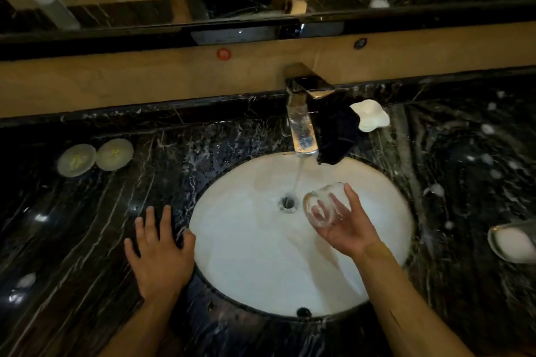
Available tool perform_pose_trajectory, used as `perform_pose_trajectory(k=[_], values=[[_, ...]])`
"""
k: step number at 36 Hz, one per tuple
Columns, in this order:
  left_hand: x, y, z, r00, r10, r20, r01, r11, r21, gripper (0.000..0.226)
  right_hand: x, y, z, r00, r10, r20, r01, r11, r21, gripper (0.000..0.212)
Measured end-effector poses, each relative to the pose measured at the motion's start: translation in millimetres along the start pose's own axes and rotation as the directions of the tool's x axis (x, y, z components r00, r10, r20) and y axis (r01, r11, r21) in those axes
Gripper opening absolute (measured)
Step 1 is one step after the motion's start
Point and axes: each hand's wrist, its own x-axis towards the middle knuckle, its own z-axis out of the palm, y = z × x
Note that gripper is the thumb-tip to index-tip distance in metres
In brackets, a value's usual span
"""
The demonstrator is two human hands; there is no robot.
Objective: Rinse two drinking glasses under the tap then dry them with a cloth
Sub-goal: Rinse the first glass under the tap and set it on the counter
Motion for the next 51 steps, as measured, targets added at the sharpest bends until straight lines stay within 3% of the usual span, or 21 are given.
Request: perform_pose_trajectory(k=[4, 8, 12, 16, 19, 22, 25, 28, 31, 35, 42, 51], values=[[-1.2, 1.0, -2.7, 1.000, 0.004, 0.012, -0.003, 1.000, -0.015, 0.073, -23.0, -7.9, -2.0, 0.991, -0.010, -0.131, -0.018, 0.977, -0.213, 0.063], [-4.2, 2.7, -5.3, 1.000, -0.004, 0.026, 0.005, 1.000, -0.029, 0.074, -45.3, -8.8, -5.8, 0.961, 0.224, -0.164, -0.231, 0.973, -0.026, 0.082], [-7.4, 6.8, -9.0, 0.996, -0.042, 0.083, 0.045, 0.998, -0.034, 0.065, -57.8, -11.7, -14.8, 0.943, 0.307, -0.130, -0.314, 0.949, -0.041, 0.085], [-15.6, 28.9, -17.7, 0.991, -0.067, 0.120, 0.074, 0.995, -0.059, 0.067, -62.7, -18.2, -19.2, 0.970, 0.200, -0.140, -0.218, 0.968, -0.125, 0.083], [-13.2, 71.4, -34.0, 0.994, 0.062, 0.093, -0.052, 0.993, -0.106, 0.067, -67.0, -24.5, -20.4, 0.990, 0.046, -0.137, -0.080, 0.963, -0.259, 0.065], [-2.0, 132.0, -60.7, 0.955, 0.297, 0.013, -0.288, 0.936, -0.202, 0.062, -66.7, -30.5, -24.3, 0.960, -0.255, -0.115, 0.154, 0.825, -0.543, 0.070], [8.6, 197.5, -89.7, 0.859, 0.503, -0.093, -0.511, 0.835, -0.205, 0.064, -69.3, -37.1, -27.5, 0.839, -0.544, 0.023, 0.348, 0.503, -0.791, 0.071], [15.1, 252.4, -114.1, 0.785, 0.595, -0.173, -0.617, 0.778, -0.121, 0.069, -74.1, -48.7, -33.8, 0.754, -0.617, 0.226, 0.407, 0.168, -0.898, 0.075], [22.1, 285.5, -123.2, 0.774, 0.627, -0.093, -0.631, 0.775, -0.023, 0.074, -82.2, -63.9, -44.3, 0.703, -0.620, 0.349, 0.442, -0.005, -0.897, 0.078], [21.4, 299.5, -118.6, 0.800, 0.601, -0.006, -0.600, 0.799, 0.021, 0.077, -92.5, -88.4, -60.0, 0.671, -0.617, 0.410, 0.462, -0.085, -0.883, 0.081], [6.5, 303.3, -102.5, 0.833, 0.549, -0.071, -0.546, 0.836, 0.061, 0.084, -112.2, -130.1, -84.3, 0.649, -0.593, 0.477, 0.484, -0.162, -0.860, 0.080], [-13.9, 311.0, -78.8, 0.889, 0.444, -0.113, -0.437, 0.896, 0.079, 0.090, -121.9, -168.4, -107.9, 0.606, -0.594, 0.529, 0.536, -0.186, -0.823, 0.084]])
